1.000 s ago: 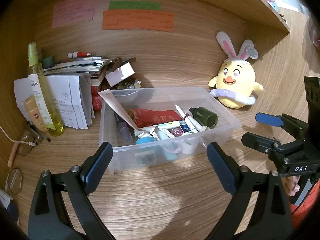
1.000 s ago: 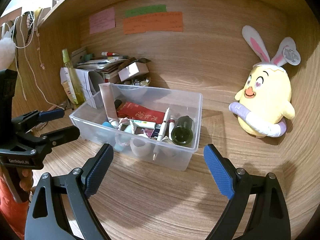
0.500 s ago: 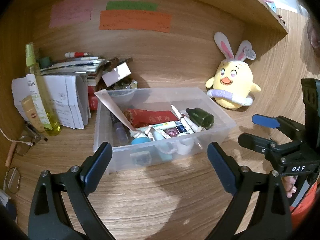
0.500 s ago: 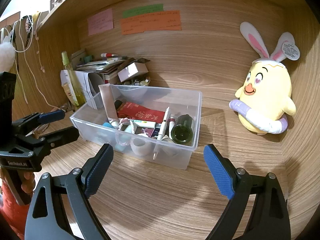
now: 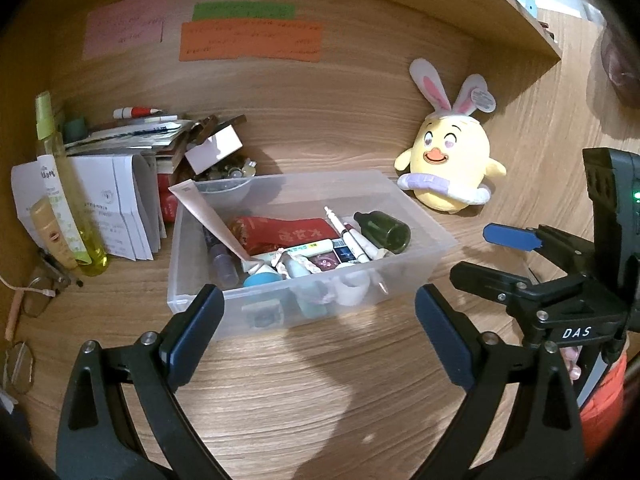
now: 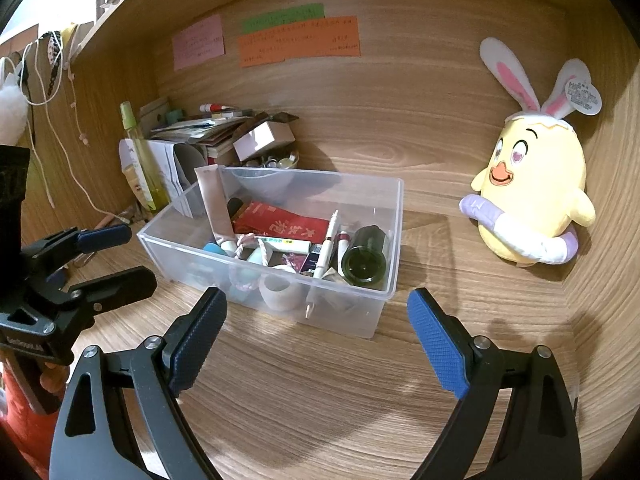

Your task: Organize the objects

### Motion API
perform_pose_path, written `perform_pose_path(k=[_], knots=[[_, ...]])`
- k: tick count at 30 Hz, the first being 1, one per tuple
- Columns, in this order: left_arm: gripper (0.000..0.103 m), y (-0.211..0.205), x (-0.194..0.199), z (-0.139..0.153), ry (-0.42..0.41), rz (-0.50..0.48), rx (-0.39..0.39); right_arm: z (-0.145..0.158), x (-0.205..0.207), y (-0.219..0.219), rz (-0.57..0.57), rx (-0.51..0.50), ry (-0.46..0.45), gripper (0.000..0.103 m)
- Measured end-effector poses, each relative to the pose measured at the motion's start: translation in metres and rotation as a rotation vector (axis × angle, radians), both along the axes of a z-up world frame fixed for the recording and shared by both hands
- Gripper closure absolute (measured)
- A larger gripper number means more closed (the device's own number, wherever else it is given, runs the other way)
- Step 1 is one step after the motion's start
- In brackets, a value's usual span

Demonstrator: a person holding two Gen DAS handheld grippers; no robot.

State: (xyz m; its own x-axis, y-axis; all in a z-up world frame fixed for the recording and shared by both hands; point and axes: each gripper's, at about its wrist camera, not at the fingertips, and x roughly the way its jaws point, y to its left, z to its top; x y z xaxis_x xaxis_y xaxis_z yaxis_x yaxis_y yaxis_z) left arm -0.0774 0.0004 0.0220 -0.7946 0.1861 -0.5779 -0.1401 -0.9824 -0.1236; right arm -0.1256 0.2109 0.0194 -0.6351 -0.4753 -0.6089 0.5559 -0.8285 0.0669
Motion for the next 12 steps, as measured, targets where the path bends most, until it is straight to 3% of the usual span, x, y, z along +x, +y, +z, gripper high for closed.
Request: perform_pose_path(k=[12], knots=[[0.005, -0.0018, 0.0027, 0.0028, 0.038, 0.036, -0.034, -0.0028, -0.0002, -0.0019, 0.002, 0.006, -0.001, 0.012]])
